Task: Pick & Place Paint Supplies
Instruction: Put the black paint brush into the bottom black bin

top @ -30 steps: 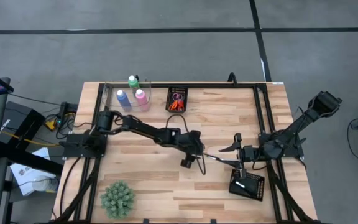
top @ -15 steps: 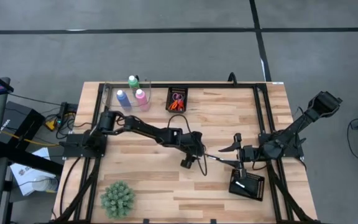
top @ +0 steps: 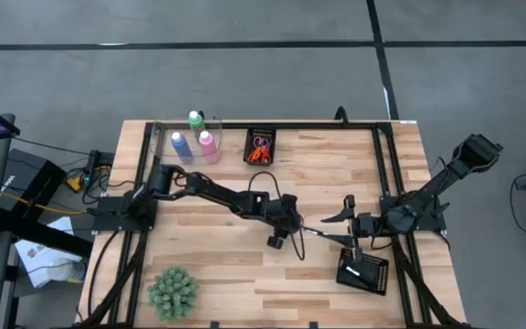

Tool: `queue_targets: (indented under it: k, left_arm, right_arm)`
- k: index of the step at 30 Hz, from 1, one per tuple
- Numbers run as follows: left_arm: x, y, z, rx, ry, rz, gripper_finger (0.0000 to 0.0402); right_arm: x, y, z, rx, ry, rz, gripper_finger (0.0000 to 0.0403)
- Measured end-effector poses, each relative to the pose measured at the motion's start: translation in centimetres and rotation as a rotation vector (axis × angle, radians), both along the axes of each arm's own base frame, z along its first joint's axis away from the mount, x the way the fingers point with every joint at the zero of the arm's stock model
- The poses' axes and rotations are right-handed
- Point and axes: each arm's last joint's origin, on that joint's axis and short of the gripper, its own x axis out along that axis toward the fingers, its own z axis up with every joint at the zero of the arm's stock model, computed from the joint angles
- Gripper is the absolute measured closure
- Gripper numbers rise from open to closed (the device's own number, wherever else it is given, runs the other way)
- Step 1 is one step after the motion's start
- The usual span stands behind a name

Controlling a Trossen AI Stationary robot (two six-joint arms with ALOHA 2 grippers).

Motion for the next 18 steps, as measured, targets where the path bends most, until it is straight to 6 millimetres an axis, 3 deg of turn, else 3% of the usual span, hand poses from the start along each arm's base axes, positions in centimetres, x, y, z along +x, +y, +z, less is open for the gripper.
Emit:
queue_targets:
  k: [7,14,18]
  left_arm:
    - [0.1,-0.1,-1.0,-0.020,0.017,-0.003,0.0276]
    - [0.2,1.0,-1.3,-0.036,0.021,0.086,0.0386]
    - [0.0,1.7,-1.5,-0.052,0.053,0.131,0.0396]
  right_arm:
    - [0.0,-0.1,0.0,0.003,-0.002,-0.023,0.0223]
    - [0.0,-0.1,0.1,0.017,-0.004,-0.022,0.0223]
    - [0.0,-0.1,0.0,0.023,-0.003,-0.022,0.0223]
